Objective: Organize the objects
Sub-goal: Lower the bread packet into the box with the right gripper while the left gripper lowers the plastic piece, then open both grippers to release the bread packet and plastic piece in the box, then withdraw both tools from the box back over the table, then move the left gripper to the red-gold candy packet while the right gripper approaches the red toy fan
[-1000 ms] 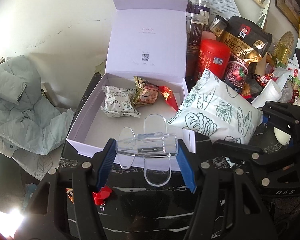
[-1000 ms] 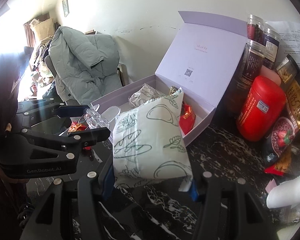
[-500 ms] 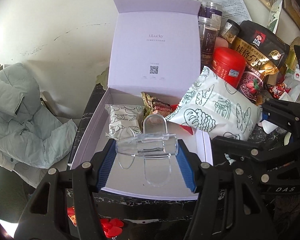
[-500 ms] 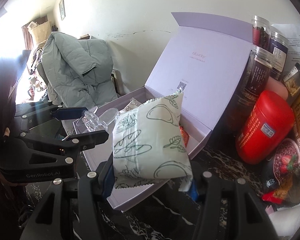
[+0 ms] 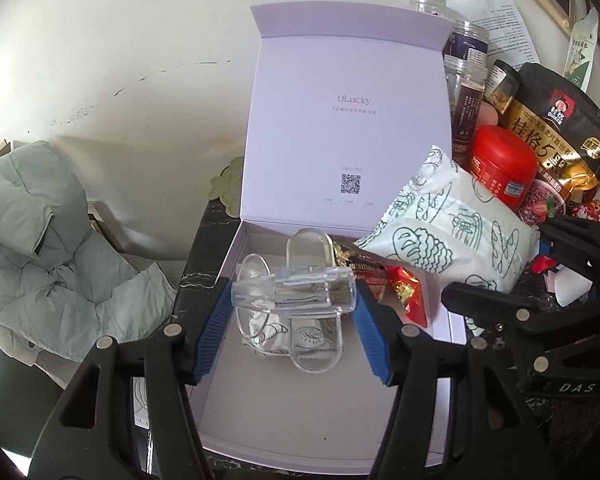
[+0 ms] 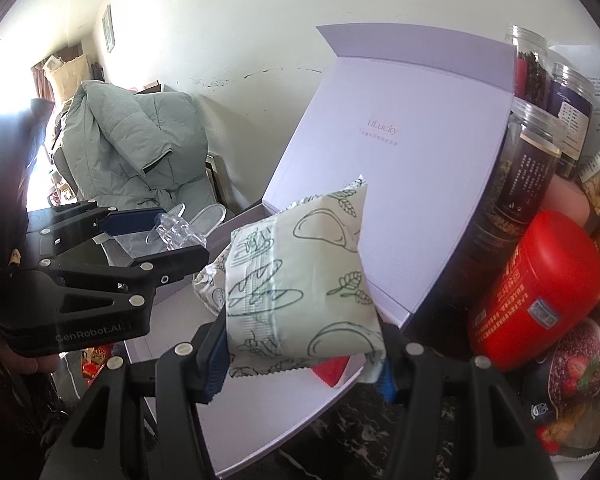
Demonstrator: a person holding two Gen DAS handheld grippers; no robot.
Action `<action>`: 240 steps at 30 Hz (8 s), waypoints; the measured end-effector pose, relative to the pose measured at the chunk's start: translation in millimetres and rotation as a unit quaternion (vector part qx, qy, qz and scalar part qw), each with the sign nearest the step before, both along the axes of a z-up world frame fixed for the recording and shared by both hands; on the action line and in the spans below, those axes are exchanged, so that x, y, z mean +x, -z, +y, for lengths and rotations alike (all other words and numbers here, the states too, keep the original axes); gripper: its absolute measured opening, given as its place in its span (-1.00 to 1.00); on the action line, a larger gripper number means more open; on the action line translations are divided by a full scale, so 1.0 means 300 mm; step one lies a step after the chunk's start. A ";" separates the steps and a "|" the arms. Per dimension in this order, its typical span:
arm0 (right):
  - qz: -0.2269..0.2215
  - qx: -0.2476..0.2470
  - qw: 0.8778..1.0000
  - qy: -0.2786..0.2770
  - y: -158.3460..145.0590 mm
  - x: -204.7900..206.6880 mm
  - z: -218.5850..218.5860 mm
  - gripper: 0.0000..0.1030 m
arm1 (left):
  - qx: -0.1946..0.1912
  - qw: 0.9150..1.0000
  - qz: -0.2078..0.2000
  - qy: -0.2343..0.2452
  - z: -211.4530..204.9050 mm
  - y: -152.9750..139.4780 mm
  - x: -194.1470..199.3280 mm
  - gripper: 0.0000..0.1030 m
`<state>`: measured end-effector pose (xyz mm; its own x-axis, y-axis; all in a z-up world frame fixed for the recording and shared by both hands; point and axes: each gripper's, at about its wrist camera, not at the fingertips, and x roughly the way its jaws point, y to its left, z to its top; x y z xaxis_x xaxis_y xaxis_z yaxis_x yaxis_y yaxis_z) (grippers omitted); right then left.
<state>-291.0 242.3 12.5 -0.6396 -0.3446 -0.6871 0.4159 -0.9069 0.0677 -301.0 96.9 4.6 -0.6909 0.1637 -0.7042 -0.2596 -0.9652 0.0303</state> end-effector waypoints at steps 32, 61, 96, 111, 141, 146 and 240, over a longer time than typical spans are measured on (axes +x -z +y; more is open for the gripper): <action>-0.078 -0.022 0.996 -0.019 0.206 -0.176 -0.033 0.14 | 0.029 0.997 -0.067 -0.010 -0.024 0.224 -0.154 0.13; -0.095 -0.014 0.995 -0.022 0.217 -0.187 -0.019 0.18 | 0.028 0.995 -0.095 -0.010 -0.018 0.255 -0.160 0.14; -0.034 0.016 0.999 0.026 0.048 -0.114 0.035 0.46 | 0.018 0.998 -0.043 -0.041 -0.032 0.114 -0.090 0.42; -0.013 0.003 0.999 0.042 -0.033 0.035 0.044 0.46 | 0.023 0.997 -0.002 -0.072 -0.068 0.001 0.104 0.53; 0.017 -0.028 0.999 -0.005 -0.165 0.489 -0.028 0.48 | 0.017 0.992 0.028 -0.118 -0.166 -0.166 0.568 0.54; 0.020 -0.027 0.999 -0.013 -0.174 0.549 -0.046 0.49 | 0.017 0.992 0.027 -0.120 -0.182 -0.164 0.638 0.54; -0.134 -0.015 0.988 -0.078 0.341 0.369 -0.360 -0.05 | 0.045 0.983 -0.125 -0.124 -0.434 0.369 0.381 0.71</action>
<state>-180.2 134.3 -89.9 -0.3732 -0.4480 -0.8124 0.5142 -0.8287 0.2208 -186.7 -33.2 -106.1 -0.5245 0.0821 -0.8474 -0.0053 -0.9956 -0.0932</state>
